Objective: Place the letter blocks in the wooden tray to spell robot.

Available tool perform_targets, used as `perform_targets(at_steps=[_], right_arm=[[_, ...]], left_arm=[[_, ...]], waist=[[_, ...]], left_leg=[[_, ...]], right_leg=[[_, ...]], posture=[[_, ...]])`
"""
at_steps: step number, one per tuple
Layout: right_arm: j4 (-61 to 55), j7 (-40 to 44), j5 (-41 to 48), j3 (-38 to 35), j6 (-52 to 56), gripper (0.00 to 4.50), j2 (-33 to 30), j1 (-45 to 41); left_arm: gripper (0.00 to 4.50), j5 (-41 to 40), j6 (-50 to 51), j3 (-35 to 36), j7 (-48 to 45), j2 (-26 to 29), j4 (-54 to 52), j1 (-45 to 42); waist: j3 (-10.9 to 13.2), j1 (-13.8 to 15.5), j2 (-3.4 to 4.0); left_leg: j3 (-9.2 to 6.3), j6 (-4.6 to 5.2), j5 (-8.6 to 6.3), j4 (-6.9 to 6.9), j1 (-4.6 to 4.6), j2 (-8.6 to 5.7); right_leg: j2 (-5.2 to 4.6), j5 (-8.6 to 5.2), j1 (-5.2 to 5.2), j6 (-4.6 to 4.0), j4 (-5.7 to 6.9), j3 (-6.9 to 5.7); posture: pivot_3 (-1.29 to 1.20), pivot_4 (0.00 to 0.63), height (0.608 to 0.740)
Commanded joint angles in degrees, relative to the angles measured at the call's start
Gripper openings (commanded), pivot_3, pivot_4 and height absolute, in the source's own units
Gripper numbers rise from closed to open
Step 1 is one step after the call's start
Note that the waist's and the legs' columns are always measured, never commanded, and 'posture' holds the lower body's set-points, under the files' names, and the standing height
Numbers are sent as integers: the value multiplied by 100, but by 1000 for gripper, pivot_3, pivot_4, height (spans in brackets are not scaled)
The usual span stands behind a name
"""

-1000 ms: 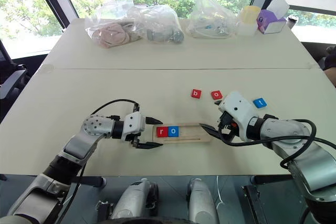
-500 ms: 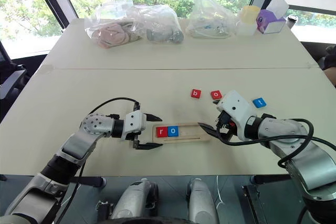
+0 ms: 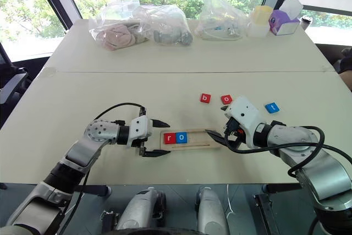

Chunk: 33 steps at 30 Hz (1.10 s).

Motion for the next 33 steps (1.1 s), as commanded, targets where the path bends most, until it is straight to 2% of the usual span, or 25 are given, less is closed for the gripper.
perform_targets(at_steps=[1, 13, 19, 23, 26, 33], right_arm=[[-190, -31, -8, -46, -69, 4500, 3, -47], [-98, 71, -6, 0, -94, 4500, -37, -147], [24, 43, -54, 107, -108, 4500, 42, -270], [362, -281, -312, 339, -188, 4500, 339, -608], [900, -579, -545, 538, -197, 4500, 704, -1030], [2498, 66, -872, 1320, -794, 4500, 1078, -2062]], left_arm=[[4450, -54, -224, -11, -46, -61, 30, 97], [4450, -584, -536, 489, 233, -419, -66, 121], [4450, -1058, -22, 913, 410, -308, -959, 71], [4450, -1628, 833, 1240, 418, 62, -1835, 120], [4450, -2197, 1615, 1616, 354, 603, -2456, 158], [4450, -3020, 2646, 2260, 127, 1706, -3005, 158]], waist=[[0, 2, 0], [3, -6, -3], [5, -8, -7], [6, -30, -7], [8, -50, -8], [13, -45, -7]], left_leg=[[0, 0, 0, 0, -1, 0], [0, 0, 0, 0, -6, 1], [0, 0, 0, 0, -8, 1], [0, 0, 0, 0, -6, 4], [0, 0, 0, 0, -6, 10], [0, 0, 1, 0, -8, 9]], right_leg=[[0, 0, -1, 0, 0, 0], [2, 3, -7, -5, 2, 0], [2, 5, -7, -7, 1, 0], [7, 3, -7, -4, 2, 0], [16, 2, -10, -3, 4, 1], [20, 5, -13, -8, 7, 2]], posture=[[0, 150, 740], [0, 150, 740], [0, 150, 740], [0, 150, 740], [0, 150, 740], [0, 150, 740]])
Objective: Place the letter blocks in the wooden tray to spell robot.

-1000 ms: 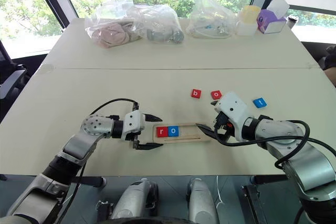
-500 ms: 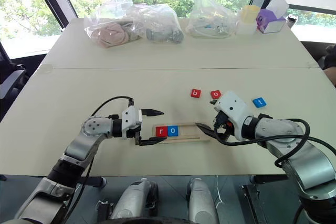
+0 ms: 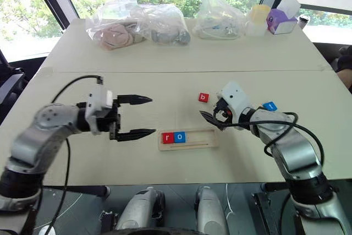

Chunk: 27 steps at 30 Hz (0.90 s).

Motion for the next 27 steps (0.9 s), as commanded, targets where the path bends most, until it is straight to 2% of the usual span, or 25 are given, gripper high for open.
perform_targets(at_steps=[1, 8, 12, 16, 21, 25, 27], right_arm=[[793, 472, -238, 300, -589, 4500, 101, -577], [2933, 1348, -756, 711, -1828, 4500, 307, -1761], [4081, 1271, -1203, 778, -2108, 4500, 476, -2252], [3735, 1471, -902, 513, -1823, 4500, 614, -2070], [3370, 1286, -838, 351, -1438, 4500, 748, -1839], [3382, 861, -1020, 303, -1244, 4500, 889, -1757], [3322, 427, -1004, 160, -785, 4500, 1072, -1767]], left_arm=[[4450, -360, 299, 271, -17, 209, -289, -80], [4450, -363, 349, 376, 273, 225, -436, 52], [4450, -370, 379, 423, 471, 226, -581, 143], [4450, -344, 360, 382, 644, 191, -715, 298], [4450, -395, 385, 338, 774, 160, -815, 365], [4450, -353, 323, 292, 738, 179, -765, 347], [4450, -304, 280, 246, 727, 165, -733, 317]], waist=[[1, 7, 2], [3, 5, 0], [3, -11, 0], [4, -13, 0], [4, -13, 1], [4, -16, 2], [4, -19, 2]], left_leg=[[1, 0, 0, 0, 0, -1], [3, 0, 1, 0, -1, -6], [3, 0, 2, 0, 0, -7], [5, -1, 2, -3, -1, -6], [4, -3, 4, -2, 1, -4], [4, -5, 4, -1, 4, -4], [4, -5, 4, -2, 4, -4]], right_leg=[[0, 0, 1, 0, -1, 0], [0, 1, 3, -1, -2, 1], [4, 2, 3, -1, 3, 1], [4, 2, 3, 0, 3, 2], [3, 3, 3, 0, 6, 2], [3, 3, 4, -1, 7, 2], [3, 3, 4, -1, 7, 2]], posture=[[0, 150, 740], [0, 150, 740], [0, 150, 740], [0, 150, 740], [0, 150, 740], [0, 150, 740], [0, 150, 740]])
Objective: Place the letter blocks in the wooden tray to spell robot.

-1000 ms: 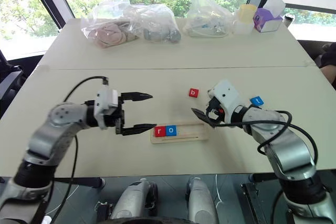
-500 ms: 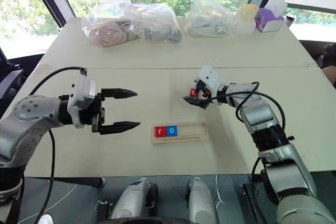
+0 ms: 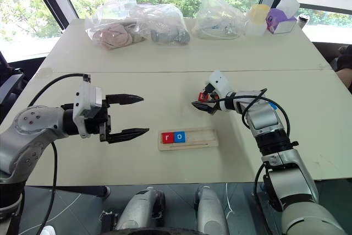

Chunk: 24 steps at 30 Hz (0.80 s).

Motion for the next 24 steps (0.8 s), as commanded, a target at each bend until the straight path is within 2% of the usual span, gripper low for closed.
perform_targets(at_steps=[1, 14, 24], right_arm=[[-293, -617, 10, -341, 615, 4500, 247, -47], [-1207, -1757, -19, -572, 1902, 4500, 862, 343], [-2051, -3346, -116, -1149, 3139, 4500, 1868, 657]], left_arm=[[4450, 36, -111, 4, -22, -9, -84, -50], [4450, 175, -155, -127, -5, -139, 19, -121], [4450, 238, -98, -289, 146, -289, 8, -253]], waist=[[0, -3, 0], [-1, -2, 1], [-3, 2, 2]], left_leg=[[0, 0, 0, 0, -1, 0], [0, 0, 0, 0, -1, 0], [-3, 0, 0, 0, 0, 1]], right_leg=[[0, 0, -1, 0, 0, 0], [0, 0, 0, 0, 1, 0], [0, 0, 1, 0, 1, 0]], posture=[[0, 150, 740], [0, 150, 740], [0, 150, 740]])
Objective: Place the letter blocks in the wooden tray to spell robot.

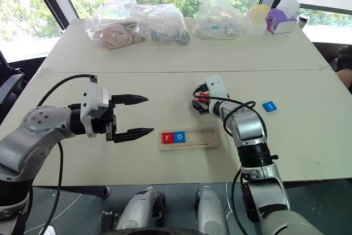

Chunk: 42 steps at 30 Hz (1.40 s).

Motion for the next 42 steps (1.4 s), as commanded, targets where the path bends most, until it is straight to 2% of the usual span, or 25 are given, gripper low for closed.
perform_targets(at_steps=[1, 7, 13, 16, 21, 25, 29, 34, 38, 42], right_arm=[[-348, -581, -23, -318, 572, 4500, 441, 97], [-497, -1187, -108, -439, 962, 4500, 999, 46], [-389, -1396, -155, -394, 920, 4500, 1243, 54], [-220, -1501, -162, -481, 835, 3664, 1365, -52], [40, -1556, -159, -510, 698, 1126, 1448, -234], [-54, -1462, -136, -487, 778, 1126, 1347, -277], [-688, -1260, -50, -506, 1212, 1126, 1052, -148], [-2499, -540, 435, -389, 2205, 1126, 130, 270], [-3809, -153, 794, -756, 3186, 1126, -464, 760], [-4699, 80, 1099, -1138, 3469, 1126, -824, 1410]], left_arm=[[4450, 49, -50, -25, 59, -51, -94, -120], [4450, 110, -81, -80, 62, -99, -75, -135], [4450, 139, -68, -125, 84, -145, -51, -221], [4500, 159, -58, -138, 107, -160, -68, -232], [4500, 186, -42, -155, 169, -196, -98, -234], [4500, 193, -46, -172, 190, -214, -88, -241], [4500, 228, -75, -224, 183, -257, -26, -283], [4500, 224, -86, -269, 131, -300, 15, -299], [4500, 212, -120, -305, 31, -308, 58, -270], [4500, 213, -171, -311, -47, -322, 108, -229]], waist=[[0, -3, 0], [-2, -13, 1], [-4, -96, 1], [-4, -126, 1], [-4, -169, 0], [-4, -205, 0], [-3, -223, 1], [2, -139, 9], [2, -95, 7], [2, -91, 7]], left_leg=[[0, 0, 0, 0, 0, 0], [-2, 0, 0, 0, 0, 1], [-7, 0, 0, -1, 0, 1], [-8, 0, 0, -2, 1, 0], [-8, 0, 0, -3, 5, 3], [-11, 0, 0, -3, 10, 5], [-15, 0, 0, -6, 8, 6], [-16, 0, 0, -10, -10, 1], [-17, -1, -1, -10, -11, 1], [-20, -2, -2, -10, -9, 3]], right_leg=[[0, 0, 0, 0, 0, 0], [0, 0, 0, 0, 0, -1], [0, -1, 1, 0, 0, -1], [1, -1, 1, 0, 1, -1], [5, 0, 2, 0, 2, -1], [8, 0, 2, -1, 6, -1], [7, -1, 2, -1, 5, -1], [3, -4, -8, 3, -3, -1], [2, -5, -10, 3, -5, -2], [0, -10, -10, 9, -6, -3]], posture=[[0, 150, 740], [0, 150, 740], [0, 150, 740], [0, 150, 740], [0, 150, 740], [0, 150, 740], [0, 150, 740], [0, 150, 740], [0, 150, 740], [0, 150, 740]])
